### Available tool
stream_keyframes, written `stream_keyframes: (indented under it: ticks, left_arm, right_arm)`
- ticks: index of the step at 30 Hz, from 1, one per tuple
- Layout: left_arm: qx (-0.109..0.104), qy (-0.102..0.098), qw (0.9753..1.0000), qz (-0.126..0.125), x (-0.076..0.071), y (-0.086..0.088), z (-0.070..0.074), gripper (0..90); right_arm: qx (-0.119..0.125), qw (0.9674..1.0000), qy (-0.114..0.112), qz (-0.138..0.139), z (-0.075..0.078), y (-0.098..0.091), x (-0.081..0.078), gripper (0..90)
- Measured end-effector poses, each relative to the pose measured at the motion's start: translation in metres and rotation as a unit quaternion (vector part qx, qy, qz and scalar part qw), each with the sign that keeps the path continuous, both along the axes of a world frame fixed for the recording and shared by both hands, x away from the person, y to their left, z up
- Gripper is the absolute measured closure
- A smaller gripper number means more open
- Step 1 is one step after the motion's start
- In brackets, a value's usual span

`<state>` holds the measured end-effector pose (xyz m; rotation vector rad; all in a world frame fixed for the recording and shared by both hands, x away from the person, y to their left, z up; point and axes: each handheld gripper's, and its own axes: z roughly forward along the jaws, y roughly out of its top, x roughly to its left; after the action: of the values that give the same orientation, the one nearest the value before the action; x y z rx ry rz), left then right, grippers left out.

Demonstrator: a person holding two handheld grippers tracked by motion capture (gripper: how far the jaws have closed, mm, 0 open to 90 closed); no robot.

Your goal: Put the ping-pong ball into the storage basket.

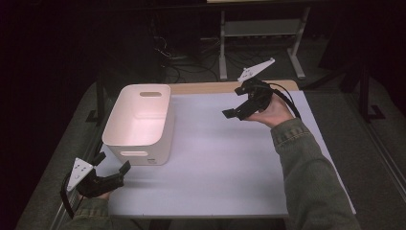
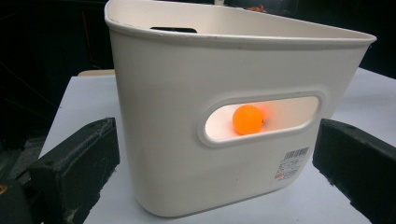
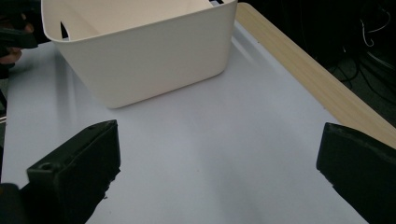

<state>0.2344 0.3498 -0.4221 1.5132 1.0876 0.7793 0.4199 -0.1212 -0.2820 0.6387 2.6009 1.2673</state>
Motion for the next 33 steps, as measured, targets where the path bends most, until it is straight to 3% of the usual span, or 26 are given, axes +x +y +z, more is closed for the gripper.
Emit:
stream_keyframes:
  ticks: [19, 33]
  left_arm:
    - [-0.001, 0.001, 1.0000, 0.000, 0.000, -0.001, -0.001, 0.0]
    - [0.001, 0.002, 1.0000, -0.001, 0.000, -0.001, -0.001, 0.0]
  right_arm:
    - [0.026, 0.9989, 0.005, -0.039, -0.017, -0.045, -0.018, 0.0]
    - [0.022, 0.9975, 0.012, -0.065, -0.036, -0.067, -0.028, 0.0]
